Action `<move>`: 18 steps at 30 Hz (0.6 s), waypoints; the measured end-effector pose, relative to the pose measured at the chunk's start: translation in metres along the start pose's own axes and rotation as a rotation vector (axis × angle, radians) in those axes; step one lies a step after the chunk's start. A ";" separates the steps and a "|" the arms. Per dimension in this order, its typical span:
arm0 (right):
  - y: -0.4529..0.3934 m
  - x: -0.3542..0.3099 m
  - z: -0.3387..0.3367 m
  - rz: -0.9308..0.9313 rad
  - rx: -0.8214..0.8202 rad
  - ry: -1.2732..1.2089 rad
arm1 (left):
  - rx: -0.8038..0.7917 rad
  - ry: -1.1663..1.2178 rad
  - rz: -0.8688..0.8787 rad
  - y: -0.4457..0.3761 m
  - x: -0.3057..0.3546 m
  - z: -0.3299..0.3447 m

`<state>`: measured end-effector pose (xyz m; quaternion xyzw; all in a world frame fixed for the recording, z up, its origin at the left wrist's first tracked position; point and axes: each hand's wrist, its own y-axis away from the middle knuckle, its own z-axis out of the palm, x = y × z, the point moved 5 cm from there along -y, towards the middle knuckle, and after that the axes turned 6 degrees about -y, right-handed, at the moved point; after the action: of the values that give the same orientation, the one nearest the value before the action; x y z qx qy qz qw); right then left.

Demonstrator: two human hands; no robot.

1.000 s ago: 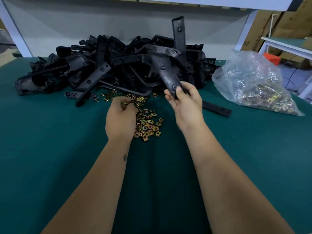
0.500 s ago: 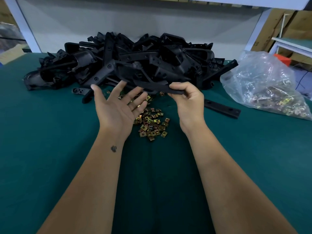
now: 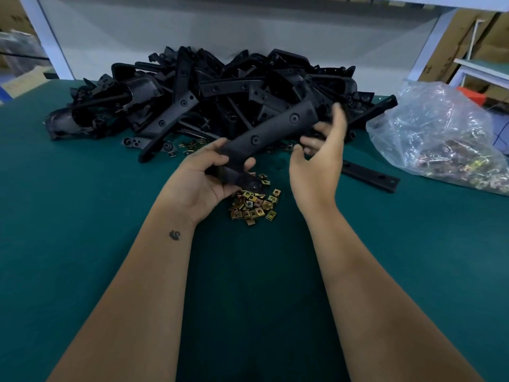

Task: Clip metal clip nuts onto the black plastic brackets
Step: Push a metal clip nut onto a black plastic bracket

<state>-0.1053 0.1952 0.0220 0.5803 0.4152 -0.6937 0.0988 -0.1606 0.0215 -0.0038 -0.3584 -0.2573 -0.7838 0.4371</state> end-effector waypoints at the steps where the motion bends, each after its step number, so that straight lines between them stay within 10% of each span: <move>1: 0.000 0.002 0.001 0.038 -0.026 0.031 | 0.016 -0.010 0.014 -0.001 0.001 -0.001; 8: -0.001 -0.003 0.009 0.167 -0.183 -0.307 | 0.197 -0.070 0.134 -0.002 0.008 -0.007; 18: 0.003 0.008 0.020 0.406 -0.134 -0.595 | 0.049 0.261 0.169 0.000 0.014 -0.012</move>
<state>-0.1203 0.1827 0.0133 0.4159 0.2891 -0.7697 0.3887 -0.1701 0.0059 -0.0001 -0.2633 -0.1863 -0.7776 0.5398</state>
